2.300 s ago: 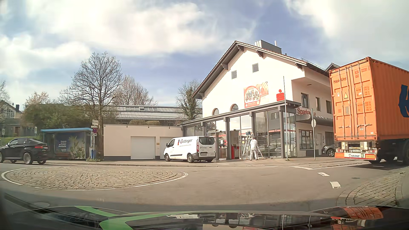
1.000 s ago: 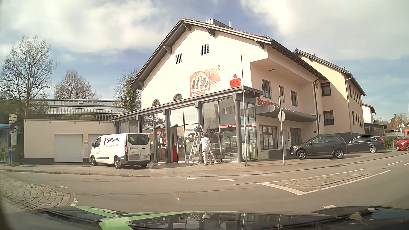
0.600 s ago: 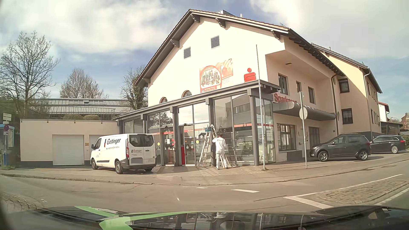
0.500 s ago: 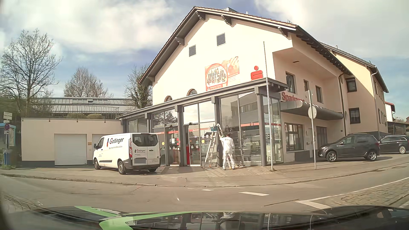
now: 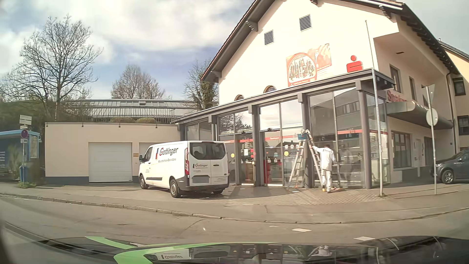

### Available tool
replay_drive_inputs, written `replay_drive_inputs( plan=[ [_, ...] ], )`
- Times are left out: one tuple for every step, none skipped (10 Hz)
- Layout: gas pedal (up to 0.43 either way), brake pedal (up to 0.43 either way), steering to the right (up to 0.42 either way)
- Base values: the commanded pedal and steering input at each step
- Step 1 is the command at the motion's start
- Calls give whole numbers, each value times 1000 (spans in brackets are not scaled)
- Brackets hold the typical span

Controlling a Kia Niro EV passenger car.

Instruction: Follow the waypoints while adhering to traffic rules and regulations

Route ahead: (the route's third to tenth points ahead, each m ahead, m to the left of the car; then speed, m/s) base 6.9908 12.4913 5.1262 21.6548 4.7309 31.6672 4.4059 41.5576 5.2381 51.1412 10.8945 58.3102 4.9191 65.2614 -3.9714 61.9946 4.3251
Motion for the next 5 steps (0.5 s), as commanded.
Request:
replay_drive_inputs(
  plan=[
    [110,0,-442],
    [110,0,-483],
    [110,0,-526],
    [110,0,-559],
    [110,0,-598]
  ],
)
